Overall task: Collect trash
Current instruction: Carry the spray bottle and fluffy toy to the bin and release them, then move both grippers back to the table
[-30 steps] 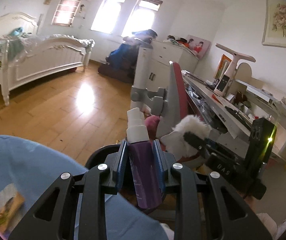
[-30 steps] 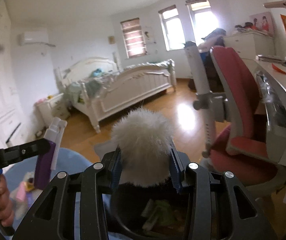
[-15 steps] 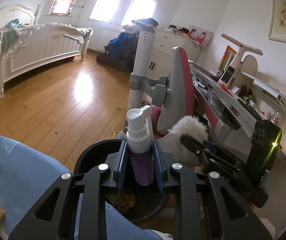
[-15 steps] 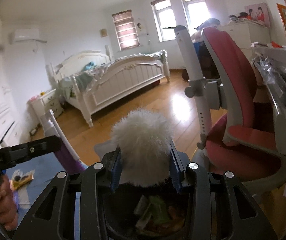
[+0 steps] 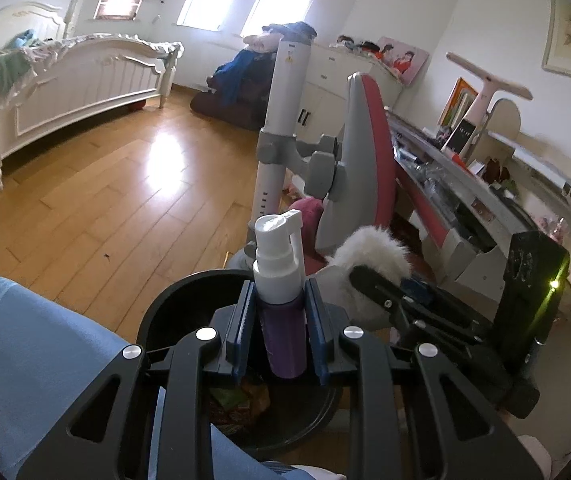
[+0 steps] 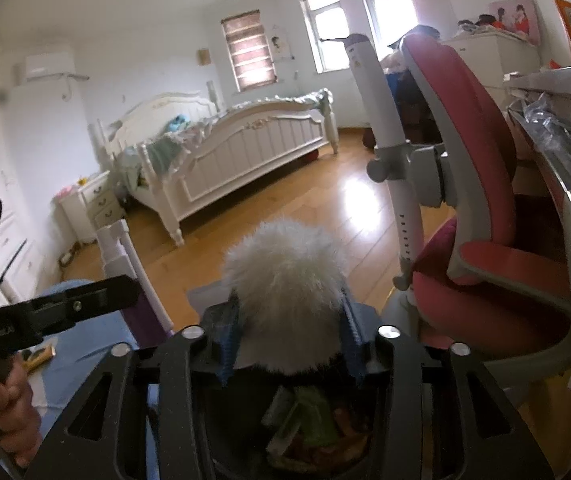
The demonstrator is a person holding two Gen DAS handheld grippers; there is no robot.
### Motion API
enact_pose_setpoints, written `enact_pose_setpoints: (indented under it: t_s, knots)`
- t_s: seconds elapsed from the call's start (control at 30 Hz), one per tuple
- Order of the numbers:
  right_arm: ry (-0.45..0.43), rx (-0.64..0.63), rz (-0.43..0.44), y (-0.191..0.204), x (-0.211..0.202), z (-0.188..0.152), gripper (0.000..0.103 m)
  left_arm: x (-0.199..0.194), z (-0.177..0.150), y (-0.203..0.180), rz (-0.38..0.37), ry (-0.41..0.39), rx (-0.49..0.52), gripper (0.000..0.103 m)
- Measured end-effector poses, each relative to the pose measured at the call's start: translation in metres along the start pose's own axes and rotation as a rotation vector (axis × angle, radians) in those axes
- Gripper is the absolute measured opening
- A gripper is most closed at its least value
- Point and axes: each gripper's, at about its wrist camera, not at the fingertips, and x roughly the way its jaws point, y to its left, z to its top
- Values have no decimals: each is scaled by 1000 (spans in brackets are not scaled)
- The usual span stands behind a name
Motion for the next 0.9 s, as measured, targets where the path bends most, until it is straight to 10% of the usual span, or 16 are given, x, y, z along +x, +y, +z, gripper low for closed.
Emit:
enact_pose_setpoints:
  t_s: [0.07,0.17,0.6,0.9]
  knots:
    - [-2,-6,-14,1,1,0,82,1,1,-1,33,0,9,34]
    - [-8,-12,-13,2,-1,0,83,-7,1,3,53,-25,-20,79]
    - [42,-36,94,47,-16,-12,83,-105,-37,50,189,-77,-165,80]
    - [130,-195,308,163,-18,-23,83,-195,-103,114,479,-107,-273,80]
